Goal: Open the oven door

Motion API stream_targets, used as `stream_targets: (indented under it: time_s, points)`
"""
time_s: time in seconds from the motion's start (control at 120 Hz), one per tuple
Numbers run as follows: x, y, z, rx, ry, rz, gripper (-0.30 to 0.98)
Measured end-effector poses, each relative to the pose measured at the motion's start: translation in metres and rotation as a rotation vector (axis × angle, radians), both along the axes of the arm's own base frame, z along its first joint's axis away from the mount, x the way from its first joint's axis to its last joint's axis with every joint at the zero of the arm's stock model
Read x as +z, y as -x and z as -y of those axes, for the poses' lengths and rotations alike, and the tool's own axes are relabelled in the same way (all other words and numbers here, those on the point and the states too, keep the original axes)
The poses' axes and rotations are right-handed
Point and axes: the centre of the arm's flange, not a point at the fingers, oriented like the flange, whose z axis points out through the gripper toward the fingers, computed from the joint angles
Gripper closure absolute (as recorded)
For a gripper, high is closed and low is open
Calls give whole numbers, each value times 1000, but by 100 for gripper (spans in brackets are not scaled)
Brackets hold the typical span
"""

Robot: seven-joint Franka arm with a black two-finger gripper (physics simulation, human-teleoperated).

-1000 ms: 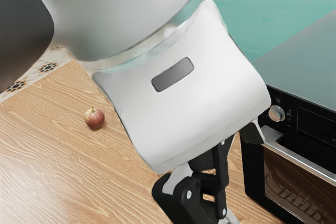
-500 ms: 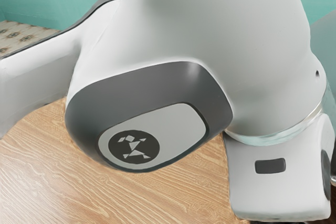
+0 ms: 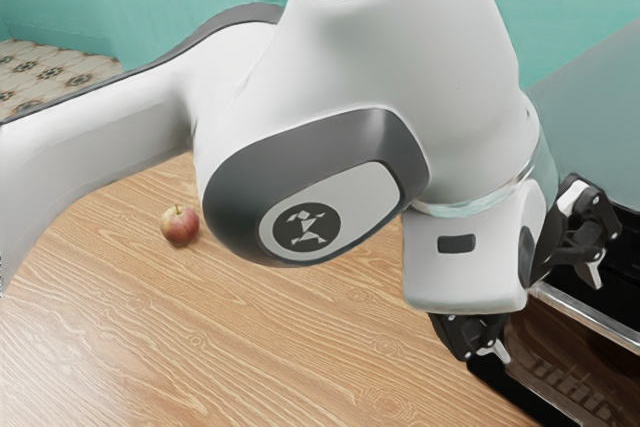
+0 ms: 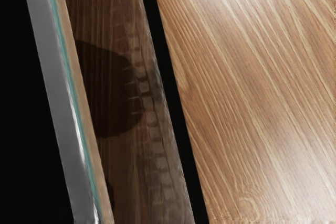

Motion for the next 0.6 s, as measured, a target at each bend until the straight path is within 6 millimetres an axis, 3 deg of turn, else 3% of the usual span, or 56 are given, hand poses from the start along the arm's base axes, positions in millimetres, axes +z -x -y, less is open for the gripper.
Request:
stream_targets:
  time_s: [0.3,0.333,0.367,0.383,0.392,0.408,0.417,0.433,0.45,0.467,0.483,0.492,0.5,0.517,0.55,0.575,0.6]
  points:
    - [-28,-7,-2,-57,-29,4,-1]
    - [-37,-2,-7,-50,-56,5,-2]
    - [-52,16,-20,-16,-127,17,0]
    - [-60,48,-15,-13,-183,39,4]
    - [-62,84,-1,-36,-219,66,14]
    - [-58,175,38,-130,-273,146,31]
    - [-53,222,53,-175,-291,196,29]
    - [-23,325,74,-261,-288,339,26]
    - [47,411,65,-283,-208,514,23]
    - [141,442,24,-179,-84,638,21]
    - [217,438,-34,-22,26,695,19]
    - [247,421,-64,70,70,700,18]
    - [269,406,-93,157,105,701,17]
    - [294,348,-140,324,142,648,16]
    - [291,205,-227,602,166,467,13]
    - [262,116,-284,765,178,327,11]
    - [220,46,-328,892,183,195,10]
